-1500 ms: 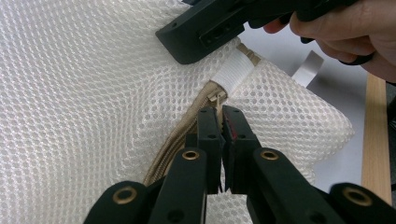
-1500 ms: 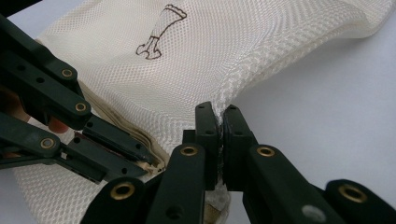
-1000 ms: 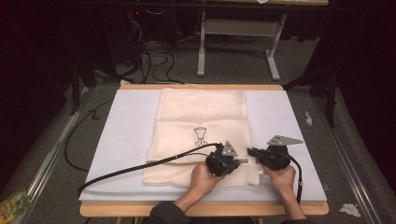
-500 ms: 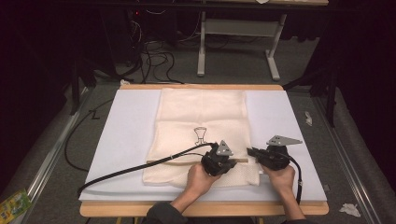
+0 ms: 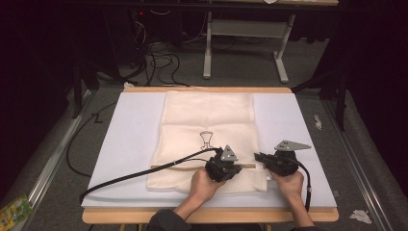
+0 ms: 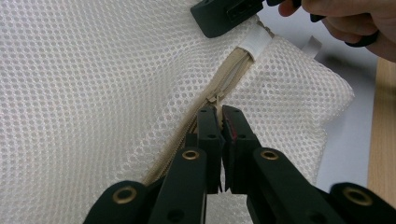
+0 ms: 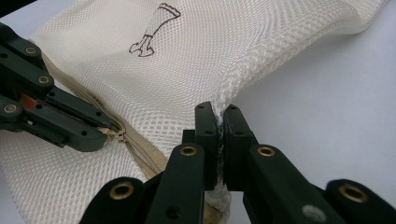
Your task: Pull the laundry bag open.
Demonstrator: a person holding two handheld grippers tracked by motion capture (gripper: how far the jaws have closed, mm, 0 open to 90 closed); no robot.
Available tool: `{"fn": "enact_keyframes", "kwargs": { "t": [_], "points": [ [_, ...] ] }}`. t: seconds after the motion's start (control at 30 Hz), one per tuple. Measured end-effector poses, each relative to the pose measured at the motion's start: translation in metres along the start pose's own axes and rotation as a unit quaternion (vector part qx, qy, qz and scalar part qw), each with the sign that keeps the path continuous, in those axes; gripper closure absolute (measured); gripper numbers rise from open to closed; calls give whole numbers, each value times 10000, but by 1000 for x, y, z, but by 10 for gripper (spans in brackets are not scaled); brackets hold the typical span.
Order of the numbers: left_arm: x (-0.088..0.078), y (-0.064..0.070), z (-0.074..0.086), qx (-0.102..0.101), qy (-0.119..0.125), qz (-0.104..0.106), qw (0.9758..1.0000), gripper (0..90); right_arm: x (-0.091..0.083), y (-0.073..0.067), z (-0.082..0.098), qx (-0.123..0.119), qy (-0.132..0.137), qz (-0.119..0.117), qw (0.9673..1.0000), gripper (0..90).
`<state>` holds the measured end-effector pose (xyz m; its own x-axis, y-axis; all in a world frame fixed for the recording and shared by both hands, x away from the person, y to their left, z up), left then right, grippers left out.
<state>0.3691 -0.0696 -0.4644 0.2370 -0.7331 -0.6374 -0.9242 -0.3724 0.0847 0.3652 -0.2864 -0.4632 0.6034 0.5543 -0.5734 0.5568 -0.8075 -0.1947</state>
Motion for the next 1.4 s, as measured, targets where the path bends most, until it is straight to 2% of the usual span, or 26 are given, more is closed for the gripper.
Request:
{"fn": "enact_keyframes", "kwargs": {
  "t": [0.2,0.33,0.8,1.2,1.33,1.4],
  "points": [
    [-6,-5,5,-102,47,49,9999,870,1,1,1,24,-47,11,10000,879],
    [-10,-5,6,-99,121,44,9999,870,1,0,1,19,-41,10,10000,879],
    [-14,-5,9,-83,109,6,9999,869,2,0,3,10,-52,15,10000,880],
    [-19,-7,11,-150,170,38,9997,870,2,-1,3,17,-54,-13,10000,879],
    [-22,-8,13,-119,162,-13,9998,870,3,-1,3,-21,-67,8,10000,880],
    [-24,-10,14,-193,185,20,9996,870,3,0,3,-23,-80,22,10000,880]
  ]
}}
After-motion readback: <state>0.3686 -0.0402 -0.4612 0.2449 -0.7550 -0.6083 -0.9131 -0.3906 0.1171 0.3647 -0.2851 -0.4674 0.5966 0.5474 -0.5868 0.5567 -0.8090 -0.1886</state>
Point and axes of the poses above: each handheld gripper's, and its own axes: x roughly forward along the jaws, z roughly out of its underside, y roughly to its right, the point moved 2 cm from there along x, roughly forward along the jaws, and after that the axes turned 2 degrees about x, right-handed, at the moved point
